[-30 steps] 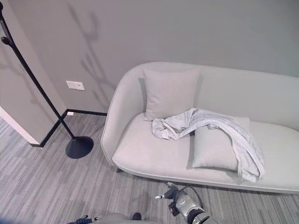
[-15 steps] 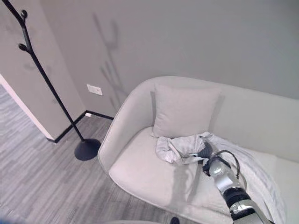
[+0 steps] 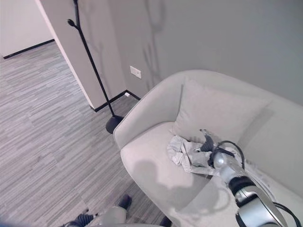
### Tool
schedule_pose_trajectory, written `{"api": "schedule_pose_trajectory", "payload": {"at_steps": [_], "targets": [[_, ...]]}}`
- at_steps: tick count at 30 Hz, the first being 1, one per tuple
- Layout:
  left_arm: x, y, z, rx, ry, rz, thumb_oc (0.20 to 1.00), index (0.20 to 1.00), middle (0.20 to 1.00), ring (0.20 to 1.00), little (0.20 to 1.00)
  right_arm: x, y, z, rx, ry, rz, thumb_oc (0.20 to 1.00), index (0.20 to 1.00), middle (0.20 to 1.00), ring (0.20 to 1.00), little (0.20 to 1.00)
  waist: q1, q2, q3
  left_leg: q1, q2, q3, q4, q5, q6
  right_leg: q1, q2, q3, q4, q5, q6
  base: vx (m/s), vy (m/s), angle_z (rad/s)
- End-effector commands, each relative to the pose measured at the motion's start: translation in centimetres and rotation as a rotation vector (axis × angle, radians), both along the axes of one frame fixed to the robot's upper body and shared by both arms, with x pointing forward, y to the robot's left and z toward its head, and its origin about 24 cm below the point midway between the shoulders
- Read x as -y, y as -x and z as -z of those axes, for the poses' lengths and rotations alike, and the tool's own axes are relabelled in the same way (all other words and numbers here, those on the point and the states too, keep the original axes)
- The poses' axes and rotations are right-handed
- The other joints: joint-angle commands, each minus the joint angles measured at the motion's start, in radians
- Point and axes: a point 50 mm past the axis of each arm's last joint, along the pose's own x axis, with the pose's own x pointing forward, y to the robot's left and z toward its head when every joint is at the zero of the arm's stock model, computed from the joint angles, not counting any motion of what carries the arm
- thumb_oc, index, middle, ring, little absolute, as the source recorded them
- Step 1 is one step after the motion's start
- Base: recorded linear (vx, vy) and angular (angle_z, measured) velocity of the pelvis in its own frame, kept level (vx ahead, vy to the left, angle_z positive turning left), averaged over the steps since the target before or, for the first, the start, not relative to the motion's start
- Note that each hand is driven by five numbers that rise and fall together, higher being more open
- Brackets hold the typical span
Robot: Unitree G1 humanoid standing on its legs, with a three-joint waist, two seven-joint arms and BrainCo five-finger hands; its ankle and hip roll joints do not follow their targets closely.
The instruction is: Hang the clothes on the sofa on the clothes rack.
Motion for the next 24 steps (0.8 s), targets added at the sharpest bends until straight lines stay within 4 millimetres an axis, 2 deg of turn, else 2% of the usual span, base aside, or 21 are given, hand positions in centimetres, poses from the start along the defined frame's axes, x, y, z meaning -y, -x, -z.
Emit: {"api": "schedule_pose_trajectory", "payload": {"at_steps": [1,6,8,12,14,16,20,24], "targets": [[-0.6,-2.0,-0.5,0.030,-0.061,0.112,1.000,1.000,1.000,1.000,1.000,-1.4,-2.3,-2.7,0.168,0.061,-0.034,1.000,1.000,1.000,1.000,1.000,0.017,-0.003,-0.001,-0.073,-0.027,0.006,0.023,0.031,0.060,0.059,-0.162,0.078,0.022,-0.020,0.144,-0.10,0.173,-0.21],[1.8,-7.9,-2.2,0.227,-0.059,0.343,1.000,1.000,1.000,1.000,1.000,-2.3,-4.6,-4.4,0.247,0.166,-0.014,1.000,1.000,1.000,1.000,1.000,0.035,0.032,0.103,-0.189,-0.063,0.010,0.084,0.010,0.077,-0.087,-0.199,0.095,0.046,0.025,0.154,-0.19,0.161,-0.11],[2.7,-9.0,-2.6,0.276,-0.050,0.388,1.000,1.000,1.000,1.000,1.000,-1.7,-5.3,-5.3,0.281,0.204,0.033,1.000,1.000,1.000,1.000,1.000,0.042,0.037,0.128,-0.229,-0.075,0.016,0.105,0.004,0.082,-0.125,-0.214,0.096,0.044,0.043,0.159,-0.13,0.121,0.05],[3.3,-9.6,-2.9,0.310,-0.055,0.418,1.000,1.000,1.000,1.000,1.000,-0.1,-5.9,-6.9,0.348,0.268,0.111,1.000,1.000,1.000,1.000,1.000,0.051,0.041,0.153,-0.283,-0.094,0.016,0.125,-0.001,0.086,-0.170,-0.231,0.096,0.040,0.064,0.168,-0.04,0.081,0.09],[3.8,-10.3,-3.1,0.343,-0.050,0.400,1.000,1.000,1.000,1.000,1.000,2.0,-5.8,-8.2,0.395,0.353,0.185,1.000,1.000,1.000,1.000,1.000,0.061,0.047,0.167,-0.325,-0.111,0.008,0.134,0.002,0.085,-0.200,-0.245,0.087,0.038,0.074,0.174,-0.03,0.082,0.11],[3.9,-10.6,-3.2,0.348,-0.062,0.405,1.000,1.000,1.000,1.000,1.000,3.2,-5.7,-8.9,0.412,0.402,0.220,1.000,1.000,1.000,1.000,1.000,0.067,0.046,0.174,-0.346,-0.115,0.006,0.141,-0.001,0.082,-0.209,-0.251,0.077,0.034,0.078,0.180,0.00,0.043,0.11],[4.3,-11.1,-3.3,0.354,-0.083,0.419,1.000,1.000,1.000,1.000,1.000,4.3,-5.3,-10.1,0.510,0.471,0.267,1.000,1.000,1.000,1.000,1.000,0.067,0.040,0.179,-0.381,-0.128,0.000,0.142,0.005,0.083,-0.232,-0.260,0.064,0.026,0.092,0.189,0.02,0.034,0.15],[4.3,-11.7,-3.6,0.373,-0.116,0.407,1.000,1.000,1.000,1.000,1.000,5.4,-4.6,-11.2,0.589,0.627,0.258,1.000,1.000,1.000,1.000,1.000,0.060,0.022,0.188,-0.401,-0.127,-0.013,0.151,-0.005,0.081,-0.244,-0.259,0.052,0.024,0.092,0.194,0.05,-0.018,0.03]]}}
